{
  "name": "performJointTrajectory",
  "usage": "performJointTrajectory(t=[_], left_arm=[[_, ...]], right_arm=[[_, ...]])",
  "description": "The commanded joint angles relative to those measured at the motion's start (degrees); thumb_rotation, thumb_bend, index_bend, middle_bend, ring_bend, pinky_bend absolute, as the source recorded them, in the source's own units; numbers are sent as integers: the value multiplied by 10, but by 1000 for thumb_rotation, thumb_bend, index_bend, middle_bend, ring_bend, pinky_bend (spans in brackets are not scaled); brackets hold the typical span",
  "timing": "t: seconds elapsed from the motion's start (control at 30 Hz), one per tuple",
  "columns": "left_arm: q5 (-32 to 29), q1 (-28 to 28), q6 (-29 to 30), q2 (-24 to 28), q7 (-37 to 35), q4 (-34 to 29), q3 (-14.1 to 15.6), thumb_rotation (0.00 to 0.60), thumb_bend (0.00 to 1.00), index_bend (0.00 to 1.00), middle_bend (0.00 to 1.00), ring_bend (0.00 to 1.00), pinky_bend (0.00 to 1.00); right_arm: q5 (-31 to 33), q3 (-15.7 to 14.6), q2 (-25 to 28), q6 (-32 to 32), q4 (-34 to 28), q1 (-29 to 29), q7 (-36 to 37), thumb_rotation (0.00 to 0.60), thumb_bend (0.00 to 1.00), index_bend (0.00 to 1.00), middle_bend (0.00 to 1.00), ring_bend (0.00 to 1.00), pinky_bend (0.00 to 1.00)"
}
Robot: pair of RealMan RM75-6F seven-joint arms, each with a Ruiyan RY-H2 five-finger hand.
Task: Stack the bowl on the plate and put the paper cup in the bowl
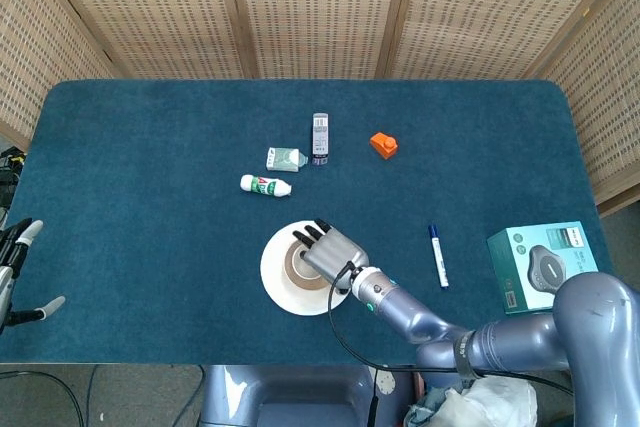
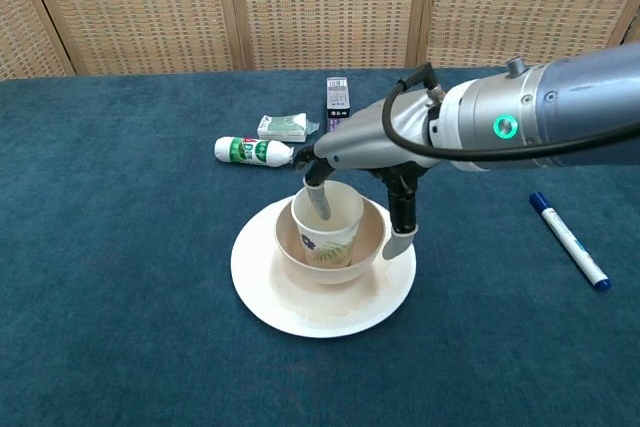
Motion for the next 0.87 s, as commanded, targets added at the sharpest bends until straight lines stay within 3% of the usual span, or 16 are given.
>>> performJointTrajectory(t=[0.03, 0.2, 0.33, 0.43, 0.53, 0.63, 0.87], left_arm=[[1, 0, 0, 1, -3, 1, 1, 600, 0, 0, 0, 0, 0], [5, 2, 4, 2, -8, 2, 2, 600, 0, 0, 0, 0, 0], [16, 7, 17, 4, -14, 1, 4, 600, 0, 0, 0, 0, 0], [22, 10, 26, 2, -11, 1, 5, 600, 0, 0, 0, 0, 0], [27, 12, 34, -2, -2, 1, 5, 600, 0, 0, 0, 0, 0], [41, 15, 49, -11, 9, 5, 6, 600, 0, 0, 0, 0, 0], [56, 22, 69, -25, 17, 17, 8, 600, 0, 0, 0, 0, 0]], right_arm=[[-29, 0, 47, 26, -50, -18, 16, 600, 132, 315, 0, 0, 0], [-83, -5, 106, 61, -100, -58, 51, 600, 132, 277, 0, 0, 0], [-208, -33, 162, 149, -117, -155, 131, 600, 126, 73, 0, 0, 0], [-319, -60, 176, 220, -79, -234, 210, 600, 70, 2, 0, 0, 0], [-392, -78, 168, 289, -25, -299, 264, 600, 6, 0, 0, 0, 0], [-430, -94, 149, 364, 34, -375, 318, 600, 0, 0, 0, 0, 0], [-460, -100, 121, 440, 97, -469, 341, 600, 0, 0, 0, 0, 0]])
